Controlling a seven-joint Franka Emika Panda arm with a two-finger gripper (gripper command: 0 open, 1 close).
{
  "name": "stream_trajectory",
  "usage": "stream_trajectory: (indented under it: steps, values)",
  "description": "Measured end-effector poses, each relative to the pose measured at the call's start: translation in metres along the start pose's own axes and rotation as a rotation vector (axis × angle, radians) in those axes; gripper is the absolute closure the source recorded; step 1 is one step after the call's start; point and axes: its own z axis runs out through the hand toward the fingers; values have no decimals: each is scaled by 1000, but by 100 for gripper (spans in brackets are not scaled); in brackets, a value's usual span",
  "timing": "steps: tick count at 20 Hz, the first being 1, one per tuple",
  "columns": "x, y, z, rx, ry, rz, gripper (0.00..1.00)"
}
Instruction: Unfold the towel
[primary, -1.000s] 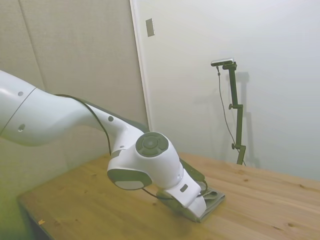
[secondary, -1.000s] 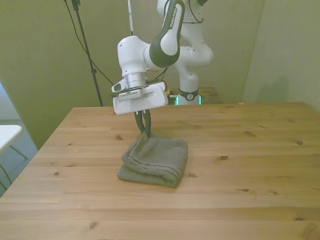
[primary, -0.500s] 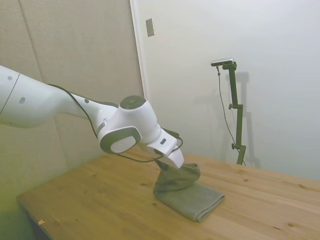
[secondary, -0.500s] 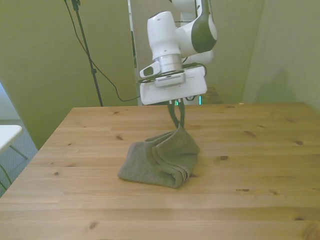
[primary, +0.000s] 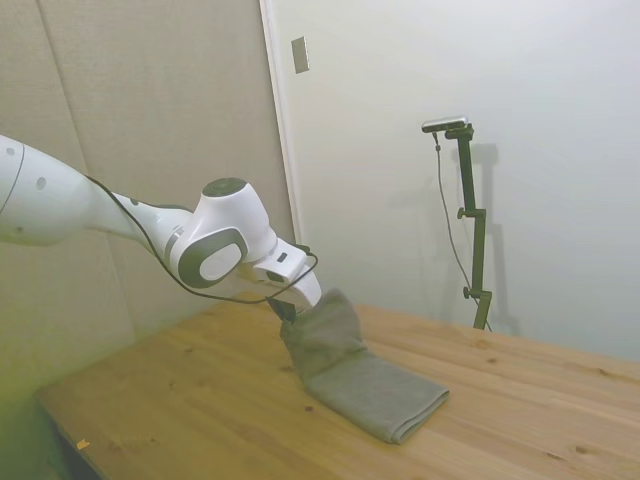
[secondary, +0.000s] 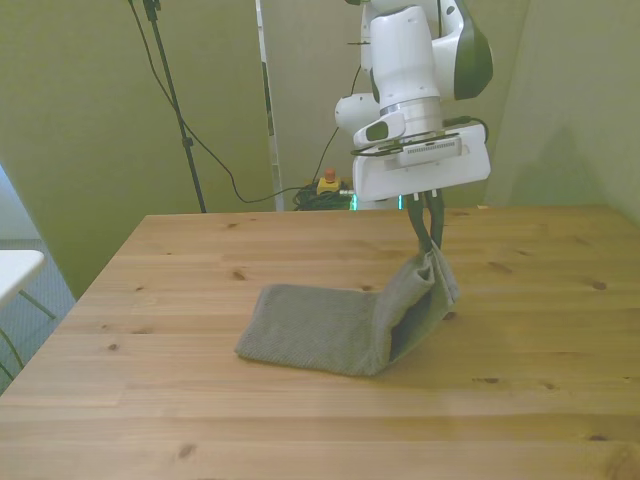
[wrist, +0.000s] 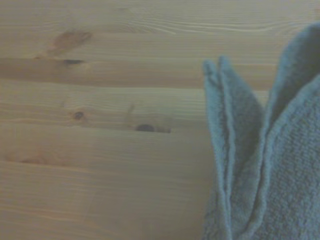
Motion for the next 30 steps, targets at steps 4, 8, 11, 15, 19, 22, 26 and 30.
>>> stream_trajectory:
  steps: [4, 8, 11, 15, 19, 22, 26, 30]
  values:
    - [-21, -14, 9, -8, -32, -24, 0]
    - [-35, -16, 18, -26, -69, -32, 0]
    - [-36, -14, 19, -32, -77, -30, 0]
    - [-36, -12, 20, -34, -79, -26, 0]
    - [-36, -15, 14, -33, -82, -31, 0]
    - [-38, -20, -2, -35, -83, -40, 0]
    - [-36, -18, -20, -153, -60, 16, 0]
    - [-31, -4, -32, -338, -78, 129, 0]
